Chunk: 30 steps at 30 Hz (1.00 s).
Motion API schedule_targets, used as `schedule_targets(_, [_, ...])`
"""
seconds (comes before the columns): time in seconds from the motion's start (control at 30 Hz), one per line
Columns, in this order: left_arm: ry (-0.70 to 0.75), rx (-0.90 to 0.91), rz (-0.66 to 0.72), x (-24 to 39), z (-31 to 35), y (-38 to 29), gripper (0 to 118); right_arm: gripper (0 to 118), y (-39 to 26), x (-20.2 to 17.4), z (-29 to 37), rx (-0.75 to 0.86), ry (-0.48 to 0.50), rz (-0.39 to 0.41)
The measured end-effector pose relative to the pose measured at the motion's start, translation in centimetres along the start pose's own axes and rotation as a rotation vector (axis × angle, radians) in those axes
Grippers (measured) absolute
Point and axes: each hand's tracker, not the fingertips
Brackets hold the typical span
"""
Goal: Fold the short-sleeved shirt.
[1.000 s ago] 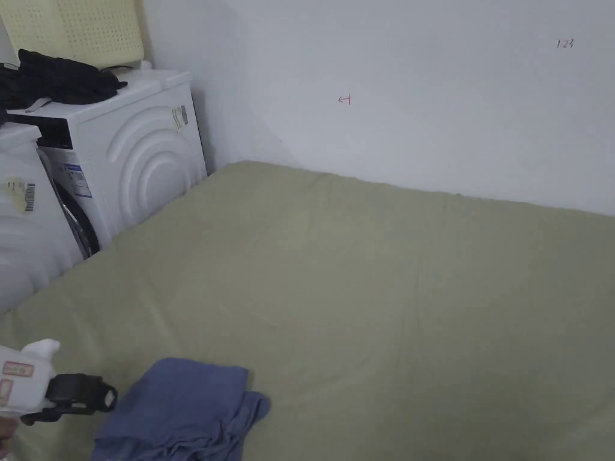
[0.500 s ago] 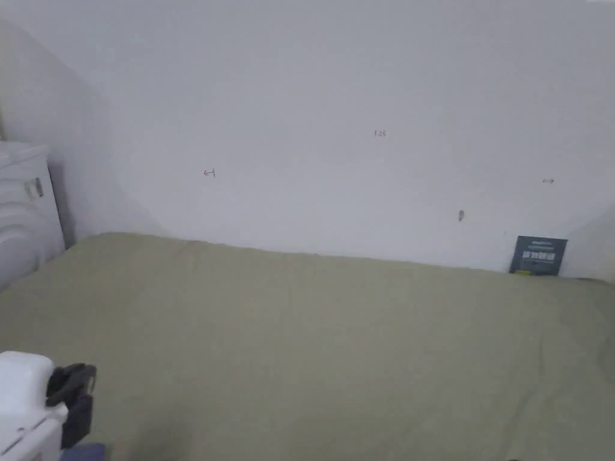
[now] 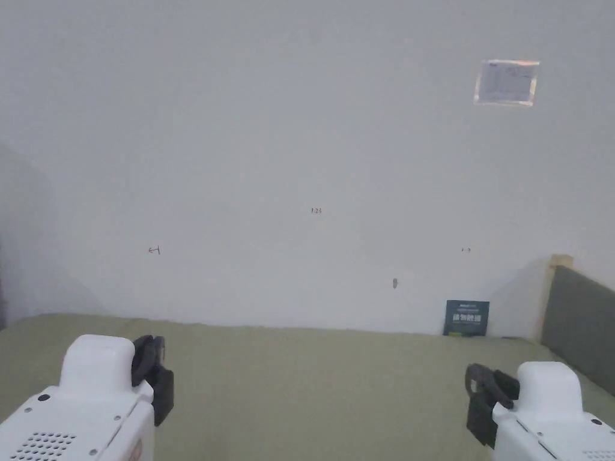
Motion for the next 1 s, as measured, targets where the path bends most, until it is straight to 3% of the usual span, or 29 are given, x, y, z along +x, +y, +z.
schedule_targets(0.07, [0.016,-0.018,-0.058,0.8,0.0,0.0,10,0,-0.2,0.3,-0.2,-0.022,0.013,0.031])
schedule_targets(0.13, [0.033,-0.015,-0.071,0.8,0.1,-0.3,10,0,-0.2,0.0,0.0,-0.030,-0.052,0.109])
schedule_targets(0.2, [0.003,-0.034,-0.018,0.5,-0.3,-0.7,10,0,0.0,0.0,0.0,-0.016,-0.025,0.090])
schedule_targets(0.33, [0.022,-0.045,-0.048,0.8,-0.5,-1.3,13,6,0.1,-0.7,-0.2,-0.023,-0.010,0.099])
schedule_targets(0.47, [0.011,-0.045,-0.037,0.6,-0.3,-1.2,38,35,0.1,-0.9,-0.3,-0.033,0.013,0.103])
schedule_targets(0.53, [0.015,-0.041,-0.032,0.6,-0.3,-1.2,64,54,0.0,-1.3,-0.4,-0.030,0.010,0.107])
schedule_targets(0.6, [0.022,-0.037,-0.035,0.5,-0.1,-1.0,80,74,0.1,-1.4,-0.4,-0.030,0.006,0.114])
schedule_targets(0.67, [0.024,-0.028,-0.040,0.6,-0.1,-0.9,83,77,0.1,-1.6,-0.5,-0.033,0.011,0.121])
schedule_targets(0.8, [0.016,-0.012,-0.057,0.9,0.2,-0.5,116,106,0.1,-1.9,-0.5,-0.025,0.002,0.139])
schedule_targets(0.9, [0.013,0.002,-0.063,1.0,0.3,-0.4,118,117,0.2,-2.2,-0.5,-0.027,-0.003,0.152])
schedule_targets(1.0, [-0.003,0.000,-0.054,1.0,0.3,-0.3,118,118,0.3,-2.4,-0.4,-0.019,-0.011,0.159])
